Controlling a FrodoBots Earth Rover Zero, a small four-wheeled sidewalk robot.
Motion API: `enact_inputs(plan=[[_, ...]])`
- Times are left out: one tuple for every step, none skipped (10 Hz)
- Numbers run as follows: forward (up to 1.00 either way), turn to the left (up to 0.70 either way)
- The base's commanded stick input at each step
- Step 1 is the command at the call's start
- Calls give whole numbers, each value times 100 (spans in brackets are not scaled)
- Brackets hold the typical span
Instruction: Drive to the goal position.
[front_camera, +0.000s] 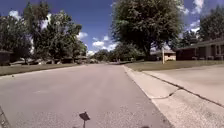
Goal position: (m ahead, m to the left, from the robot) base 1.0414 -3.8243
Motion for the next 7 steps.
enact_inputs(plan=[[0,0],[0,0],[0,0],[17,0],[64,0],[85,0],[85,0]])
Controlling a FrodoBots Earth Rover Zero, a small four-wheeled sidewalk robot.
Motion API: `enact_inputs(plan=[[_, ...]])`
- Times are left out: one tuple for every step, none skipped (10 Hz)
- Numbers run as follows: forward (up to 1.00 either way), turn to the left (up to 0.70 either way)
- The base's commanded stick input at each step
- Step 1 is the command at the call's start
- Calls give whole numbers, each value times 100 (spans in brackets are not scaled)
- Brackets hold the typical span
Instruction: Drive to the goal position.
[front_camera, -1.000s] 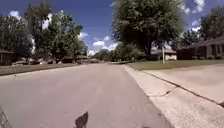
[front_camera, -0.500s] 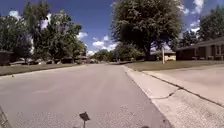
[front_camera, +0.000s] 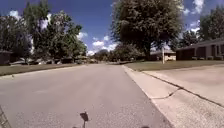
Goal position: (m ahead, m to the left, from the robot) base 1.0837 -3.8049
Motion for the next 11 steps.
enact_inputs(plan=[[85,0],[85,0],[85,0],[85,0],[85,0],[85,0],[85,0],[85,0],[85,0],[85,0],[85,0]])
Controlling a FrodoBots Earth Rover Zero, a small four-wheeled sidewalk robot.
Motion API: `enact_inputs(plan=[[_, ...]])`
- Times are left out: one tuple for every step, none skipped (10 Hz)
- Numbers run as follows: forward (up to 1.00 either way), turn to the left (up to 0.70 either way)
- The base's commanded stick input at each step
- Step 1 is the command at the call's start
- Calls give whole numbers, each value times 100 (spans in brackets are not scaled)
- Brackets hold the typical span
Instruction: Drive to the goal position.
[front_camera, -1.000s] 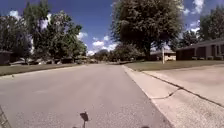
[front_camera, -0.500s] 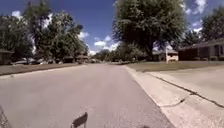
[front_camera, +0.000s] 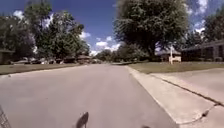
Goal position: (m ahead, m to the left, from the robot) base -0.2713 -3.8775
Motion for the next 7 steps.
enact_inputs(plan=[[85,0],[85,0],[85,0],[85,0],[85,0],[85,0],[85,-1]])
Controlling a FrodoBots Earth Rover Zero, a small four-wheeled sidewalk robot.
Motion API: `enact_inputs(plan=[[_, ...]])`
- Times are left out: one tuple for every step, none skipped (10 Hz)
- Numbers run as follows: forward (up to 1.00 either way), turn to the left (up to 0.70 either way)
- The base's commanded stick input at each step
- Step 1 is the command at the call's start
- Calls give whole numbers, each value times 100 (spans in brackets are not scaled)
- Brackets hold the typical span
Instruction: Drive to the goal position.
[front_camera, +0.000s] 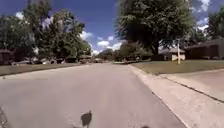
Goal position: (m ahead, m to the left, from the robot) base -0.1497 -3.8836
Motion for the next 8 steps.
enact_inputs(plan=[[85,-24],[85,-34],[85,-33],[85,-27],[85,-8],[85,0],[85,0],[85,0]])
